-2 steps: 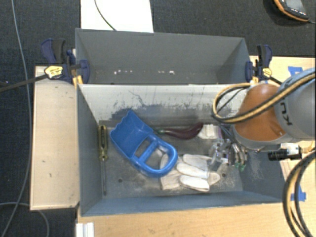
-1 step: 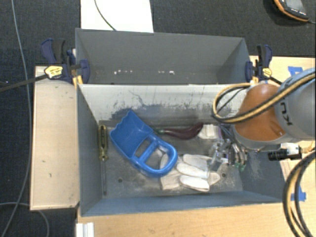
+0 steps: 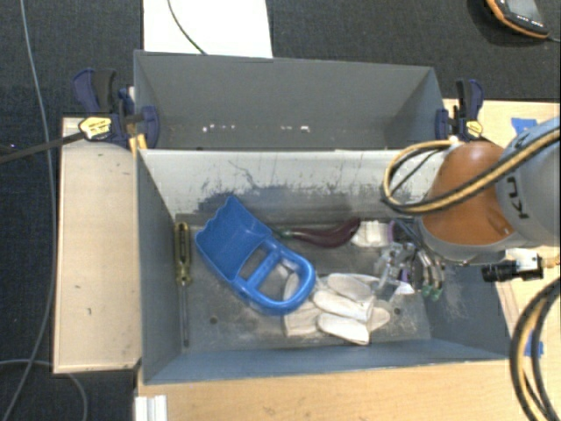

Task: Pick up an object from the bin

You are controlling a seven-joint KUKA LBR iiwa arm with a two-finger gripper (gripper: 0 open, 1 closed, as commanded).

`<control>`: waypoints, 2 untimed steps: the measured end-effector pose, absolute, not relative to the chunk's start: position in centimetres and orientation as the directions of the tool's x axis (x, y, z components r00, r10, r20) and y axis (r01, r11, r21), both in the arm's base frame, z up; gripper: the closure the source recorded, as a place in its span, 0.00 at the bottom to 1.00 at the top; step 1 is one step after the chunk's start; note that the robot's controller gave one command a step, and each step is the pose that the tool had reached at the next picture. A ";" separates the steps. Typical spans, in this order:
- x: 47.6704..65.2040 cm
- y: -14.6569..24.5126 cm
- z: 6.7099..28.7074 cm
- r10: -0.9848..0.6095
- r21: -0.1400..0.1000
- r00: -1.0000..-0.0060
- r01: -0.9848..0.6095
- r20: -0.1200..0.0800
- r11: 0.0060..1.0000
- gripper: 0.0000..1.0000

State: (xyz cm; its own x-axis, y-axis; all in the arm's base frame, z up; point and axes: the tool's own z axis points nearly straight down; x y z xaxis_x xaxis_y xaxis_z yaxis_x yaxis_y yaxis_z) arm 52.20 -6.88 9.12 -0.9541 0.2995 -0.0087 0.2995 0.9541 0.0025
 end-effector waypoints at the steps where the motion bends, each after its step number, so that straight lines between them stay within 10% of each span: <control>1: 52.3 -6.9 11.1 0.297 0.004 -0.955 0.297 -0.014 0.955 1.00; 2: 52.2 -6.9 14.2 0.294 0.004 -0.956 0.294 -0.010 0.956 1.00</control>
Offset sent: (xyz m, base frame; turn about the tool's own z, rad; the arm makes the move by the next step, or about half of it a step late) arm 0.0013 0.0001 0.0698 -0.0019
